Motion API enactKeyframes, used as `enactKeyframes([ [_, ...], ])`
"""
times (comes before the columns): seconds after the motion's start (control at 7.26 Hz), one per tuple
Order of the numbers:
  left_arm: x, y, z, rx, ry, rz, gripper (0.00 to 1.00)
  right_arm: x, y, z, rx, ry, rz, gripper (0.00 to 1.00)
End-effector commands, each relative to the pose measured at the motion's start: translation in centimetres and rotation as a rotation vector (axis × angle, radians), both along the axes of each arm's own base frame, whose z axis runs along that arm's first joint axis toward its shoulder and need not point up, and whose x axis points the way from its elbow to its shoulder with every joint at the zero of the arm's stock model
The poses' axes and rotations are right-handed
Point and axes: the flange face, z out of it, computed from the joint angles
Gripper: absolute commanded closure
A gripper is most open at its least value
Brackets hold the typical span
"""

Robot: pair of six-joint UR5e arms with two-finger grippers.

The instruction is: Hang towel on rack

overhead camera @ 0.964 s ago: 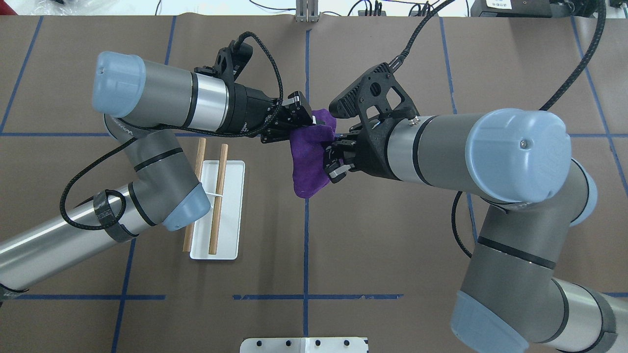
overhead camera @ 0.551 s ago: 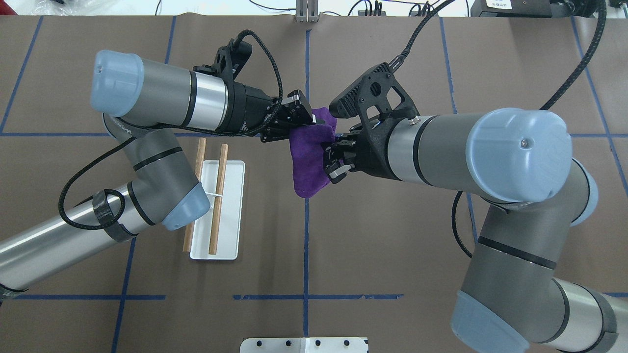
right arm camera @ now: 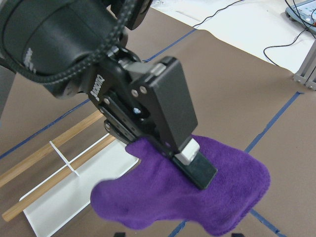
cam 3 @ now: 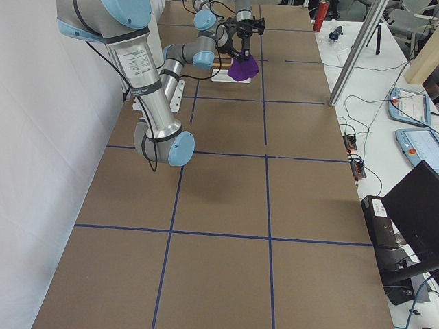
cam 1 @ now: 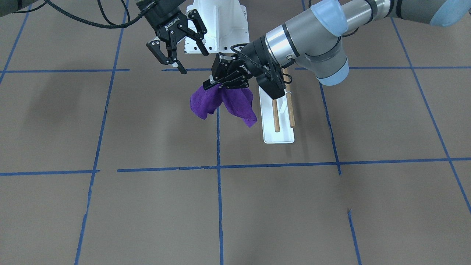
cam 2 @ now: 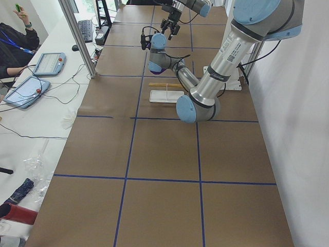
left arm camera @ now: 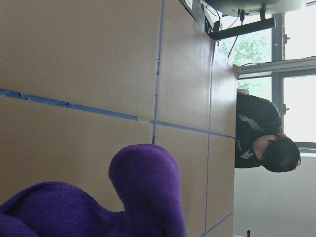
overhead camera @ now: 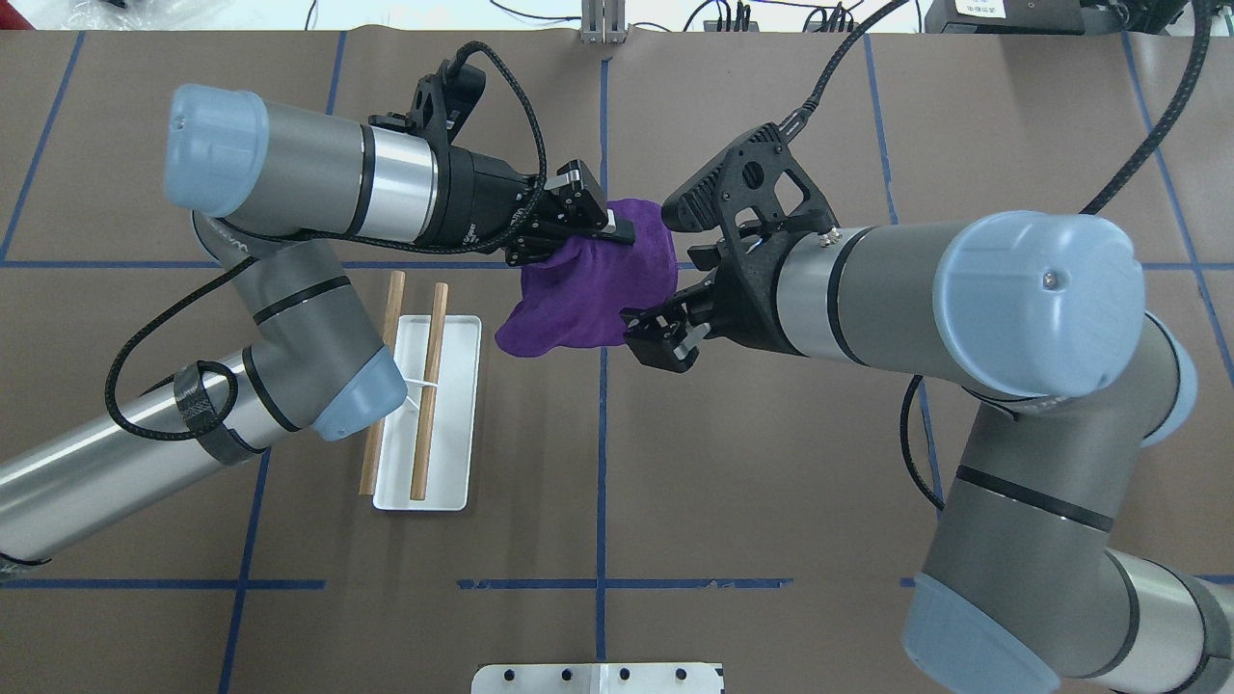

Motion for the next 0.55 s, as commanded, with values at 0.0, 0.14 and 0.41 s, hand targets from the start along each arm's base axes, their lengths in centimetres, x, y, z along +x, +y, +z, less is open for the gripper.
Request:
enactKeyframes([
  [0.0, -1.6, -0.7, -0.6, -0.002, 0.015, -0.021, 1.0, 3.3, 2.0, 1.2, -0.049, 0.06, -0.037, 0.0],
  [0.14, -2.3, -0.3, -1.2, -0.013, 0.032, -0.028, 1.0, 4.8, 2.3, 2.6, -0.08, 0.102, -0.037, 0.0],
  [0.41, -4.3, 0.2, -1.9, -0.159, 0.116, -0.091, 1.0, 8.9, 0.6, 7.4, -0.188, 0.204, 0.001, 0.0],
])
